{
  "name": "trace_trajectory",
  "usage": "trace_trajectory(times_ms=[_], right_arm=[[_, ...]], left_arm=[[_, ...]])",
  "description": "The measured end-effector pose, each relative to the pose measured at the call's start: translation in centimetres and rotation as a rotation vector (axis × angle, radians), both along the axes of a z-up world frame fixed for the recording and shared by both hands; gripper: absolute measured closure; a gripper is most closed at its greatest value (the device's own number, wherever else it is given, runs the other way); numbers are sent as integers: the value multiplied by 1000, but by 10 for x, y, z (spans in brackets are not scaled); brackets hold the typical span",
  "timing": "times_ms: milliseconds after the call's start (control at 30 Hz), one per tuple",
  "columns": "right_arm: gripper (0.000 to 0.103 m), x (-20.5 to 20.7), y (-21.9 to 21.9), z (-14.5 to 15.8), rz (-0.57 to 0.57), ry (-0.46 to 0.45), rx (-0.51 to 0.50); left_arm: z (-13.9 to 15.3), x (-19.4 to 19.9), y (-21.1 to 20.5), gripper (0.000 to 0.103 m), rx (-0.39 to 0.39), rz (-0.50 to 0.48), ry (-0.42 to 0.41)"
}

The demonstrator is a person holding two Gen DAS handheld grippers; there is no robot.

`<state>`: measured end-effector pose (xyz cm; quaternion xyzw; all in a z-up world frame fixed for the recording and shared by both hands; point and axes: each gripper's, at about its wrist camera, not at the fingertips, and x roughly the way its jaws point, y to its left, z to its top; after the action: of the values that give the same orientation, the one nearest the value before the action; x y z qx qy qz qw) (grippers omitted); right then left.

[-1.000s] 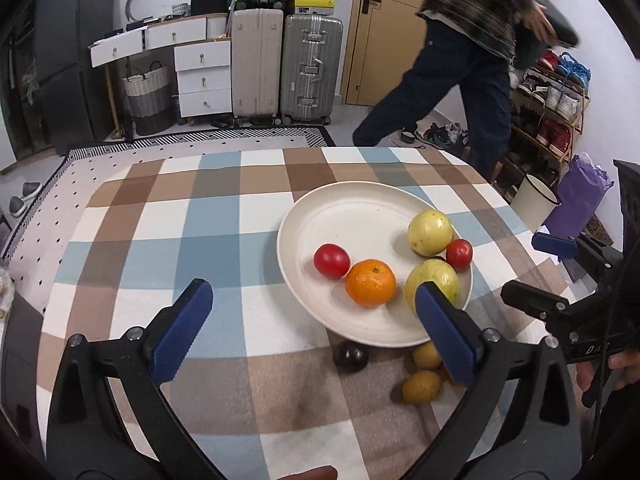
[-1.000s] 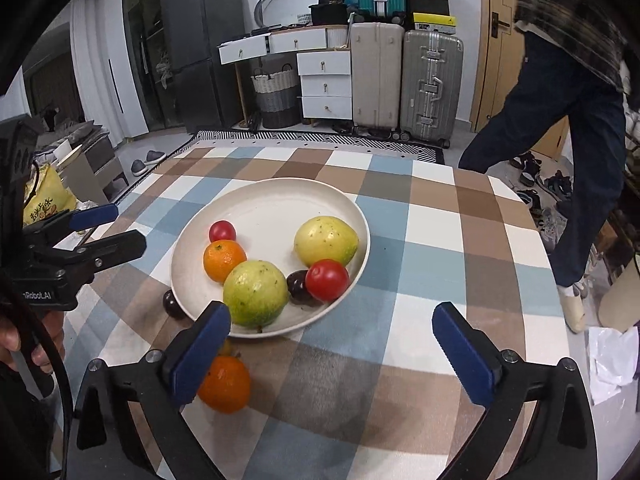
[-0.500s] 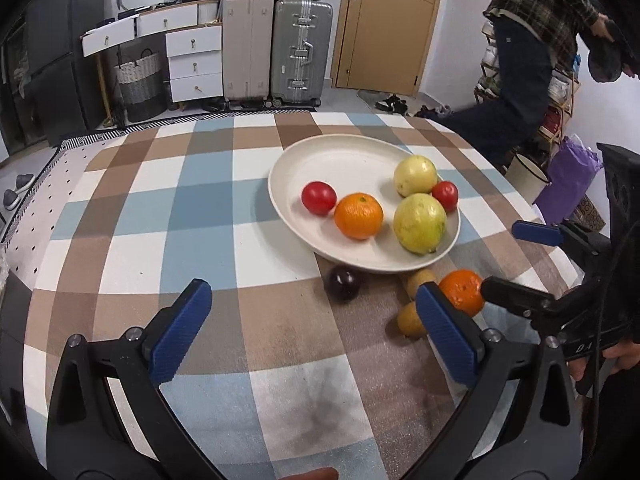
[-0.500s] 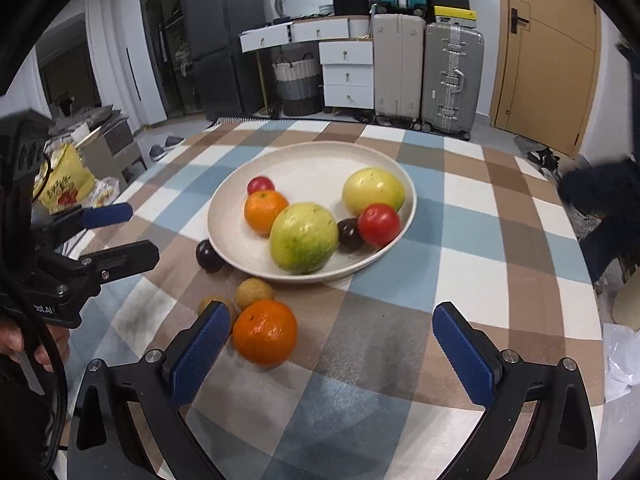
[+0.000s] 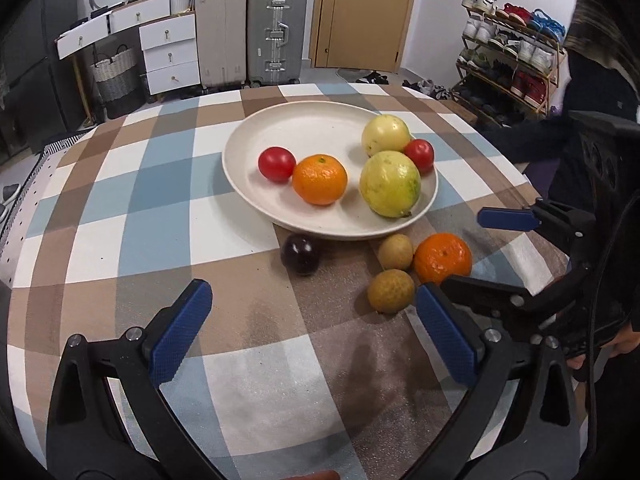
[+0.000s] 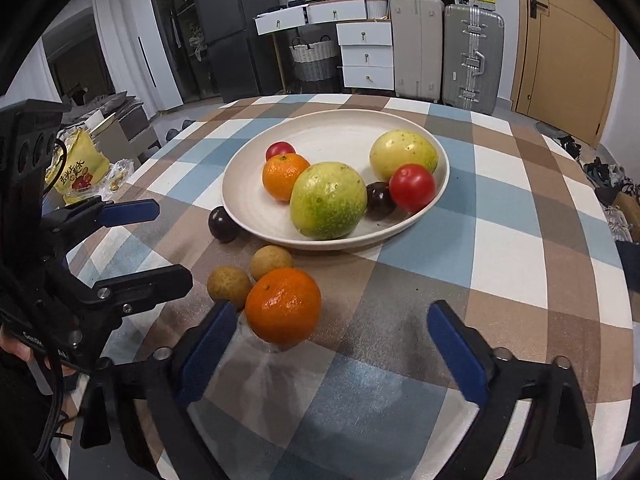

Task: Organize fruits
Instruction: 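Withdraw both tools from the plate toward the remaining fruit, then grasp the orange with the right tool while the left tool grasps a brown kiwi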

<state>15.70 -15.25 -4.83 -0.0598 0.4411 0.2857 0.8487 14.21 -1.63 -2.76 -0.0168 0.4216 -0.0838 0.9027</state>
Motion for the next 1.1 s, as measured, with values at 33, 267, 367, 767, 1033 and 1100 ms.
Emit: trace_trajectory(times_ms=[33, 267, 367, 767, 1033, 1100], right_arm=[[16, 1, 0, -1, 8, 15, 9], [41, -1, 8, -7, 50, 33, 25], [58, -3, 9, -7, 57, 20, 24], [62, -4, 0, -2, 16, -27, 29], [62, 1, -14, 2, -58, -42, 26], [62, 2, -17, 2, -78, -48, 29]], left_arm=[[-1, 0, -1, 2, 2, -6, 2], [-4, 2, -1, 2, 12, -7, 12], [-4, 2, 0, 2, 16, -1, 11], [-6, 3, -1, 2, 2, 0, 22], [-14, 4, -17, 7, 13, -1, 39], [-17, 5, -20, 16, 2, -4, 46]])
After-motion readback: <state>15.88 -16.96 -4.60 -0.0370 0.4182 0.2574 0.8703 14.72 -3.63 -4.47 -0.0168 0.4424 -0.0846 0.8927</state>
